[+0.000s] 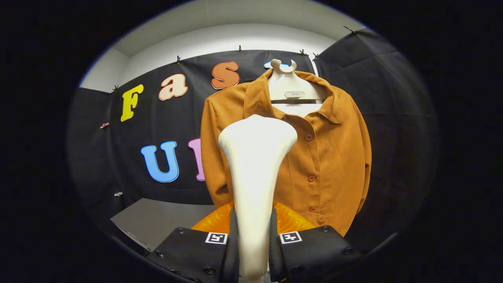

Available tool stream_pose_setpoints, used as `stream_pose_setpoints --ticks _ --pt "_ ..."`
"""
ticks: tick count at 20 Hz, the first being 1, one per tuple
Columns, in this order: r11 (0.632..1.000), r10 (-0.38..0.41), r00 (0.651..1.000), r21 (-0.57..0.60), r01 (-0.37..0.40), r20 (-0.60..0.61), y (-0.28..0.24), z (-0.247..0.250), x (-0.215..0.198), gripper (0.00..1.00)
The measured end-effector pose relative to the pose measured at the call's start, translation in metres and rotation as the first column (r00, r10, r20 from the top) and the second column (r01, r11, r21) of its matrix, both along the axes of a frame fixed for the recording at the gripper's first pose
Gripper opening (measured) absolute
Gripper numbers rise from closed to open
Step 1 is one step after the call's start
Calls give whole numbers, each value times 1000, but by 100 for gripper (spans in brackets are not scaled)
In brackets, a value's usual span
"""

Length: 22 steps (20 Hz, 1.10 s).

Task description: Iron the clothes twice with a garment steamer, once on the left side and once on the right side.

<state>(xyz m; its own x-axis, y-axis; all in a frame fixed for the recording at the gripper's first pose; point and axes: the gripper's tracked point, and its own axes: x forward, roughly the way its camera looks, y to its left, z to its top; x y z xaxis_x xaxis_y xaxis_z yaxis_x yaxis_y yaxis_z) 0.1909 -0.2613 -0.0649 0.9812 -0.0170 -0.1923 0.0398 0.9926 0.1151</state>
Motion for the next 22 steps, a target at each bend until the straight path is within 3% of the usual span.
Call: stream_pose_setpoints --ticks 12,22 --pt "997 66 991 43 -61 -113 -11 -61 31 33" --pt "996 57 962 77 -37 -268 -20 -137 22 33"
